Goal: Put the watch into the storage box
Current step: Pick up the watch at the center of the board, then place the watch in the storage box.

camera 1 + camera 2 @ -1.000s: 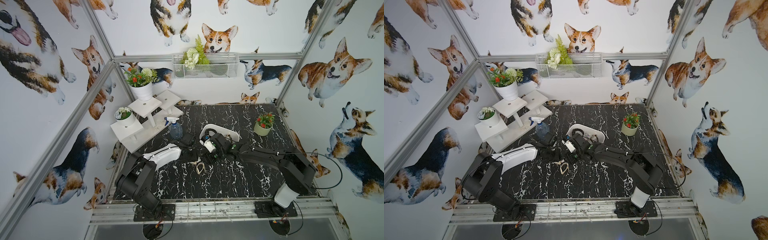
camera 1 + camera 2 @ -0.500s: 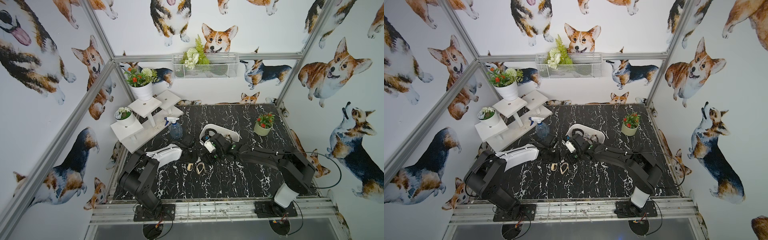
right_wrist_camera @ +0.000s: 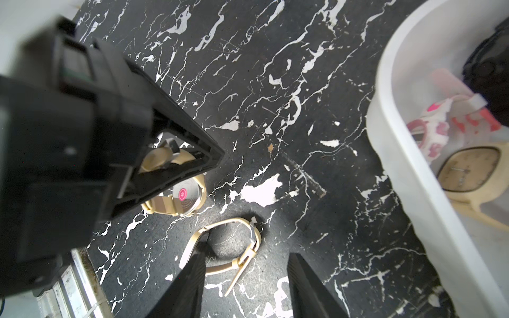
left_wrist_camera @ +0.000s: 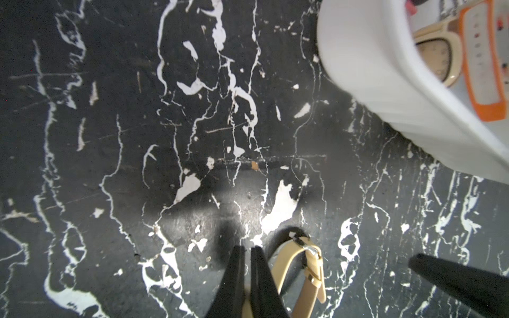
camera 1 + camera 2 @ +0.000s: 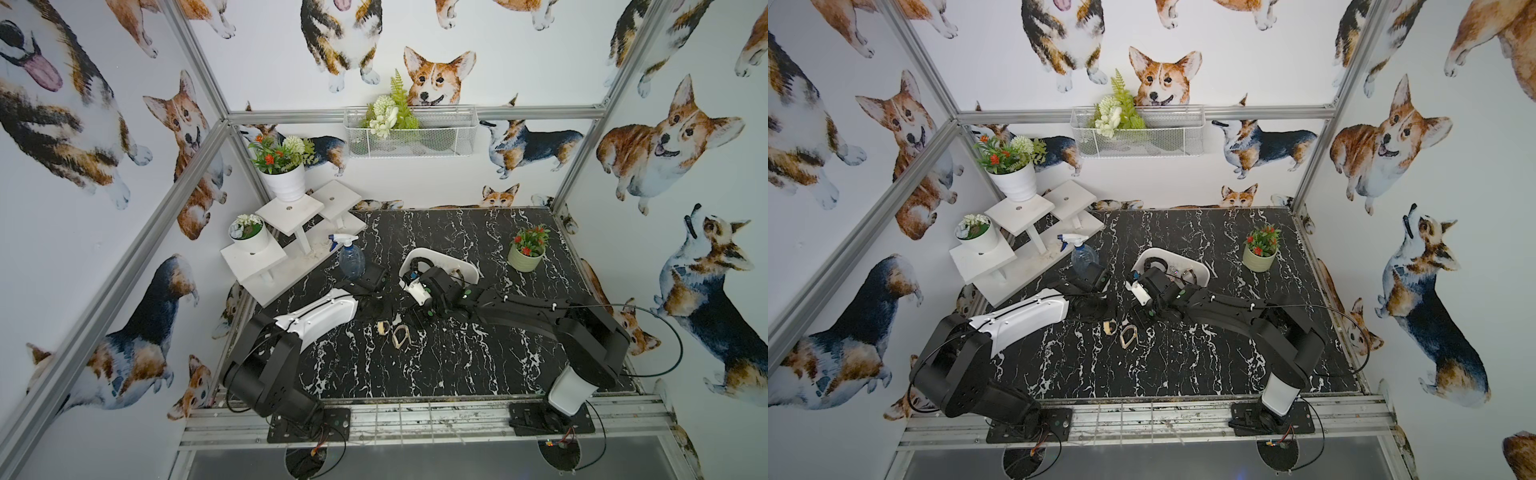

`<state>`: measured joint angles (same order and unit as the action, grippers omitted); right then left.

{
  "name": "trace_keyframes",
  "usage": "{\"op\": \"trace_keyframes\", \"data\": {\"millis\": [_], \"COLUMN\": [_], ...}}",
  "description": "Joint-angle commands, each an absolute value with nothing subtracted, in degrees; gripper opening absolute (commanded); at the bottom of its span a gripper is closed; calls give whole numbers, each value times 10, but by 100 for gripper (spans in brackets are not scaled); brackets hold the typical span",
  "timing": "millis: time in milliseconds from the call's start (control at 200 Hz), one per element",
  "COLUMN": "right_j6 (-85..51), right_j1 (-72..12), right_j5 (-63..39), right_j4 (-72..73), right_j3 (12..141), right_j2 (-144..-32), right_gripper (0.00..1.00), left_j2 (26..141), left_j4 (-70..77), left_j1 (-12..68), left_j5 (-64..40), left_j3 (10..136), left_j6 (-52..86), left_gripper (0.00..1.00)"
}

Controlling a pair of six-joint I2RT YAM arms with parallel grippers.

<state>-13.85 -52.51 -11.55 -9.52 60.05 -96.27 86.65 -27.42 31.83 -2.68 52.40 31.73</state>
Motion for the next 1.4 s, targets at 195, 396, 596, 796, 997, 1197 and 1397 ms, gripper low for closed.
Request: {"op": "trace_keyframes", "data": {"millis": [195,396,596,796,997,1197,1397], "right_j6": [-141,-162,-158,-156,-152,-150,-151], "right_j1": [-509,-440,-378,-362,-359,-359,-359], "right_j5": [-81,-96,-92,-89,-90,-92,-100], "right_j4": [-58,-65,-122,-135,-132,-123,-111], "right_j3": [565,537,542,539,532,520,518], "right_j2": [-889,-814,-769,-766,-773,-780,-798], "right_gripper": [54,55,56,56,56,56,56], "left_j2": [868,937,1040,1138,1225,1275,1295], "left_j4": [-267,-265,-272,-260,-252,-249,-236], "left_j1": [315,315,315,315,314,303,292], "left_j5": [-25,-53,-70,-104,-135,-145,-157], "left_j3": [613,717,849,952,1041,1089,1095], "left_j6": [294,280,263,258,262,253,250], "left_gripper": [0,0,0,0,0,0,2]}}
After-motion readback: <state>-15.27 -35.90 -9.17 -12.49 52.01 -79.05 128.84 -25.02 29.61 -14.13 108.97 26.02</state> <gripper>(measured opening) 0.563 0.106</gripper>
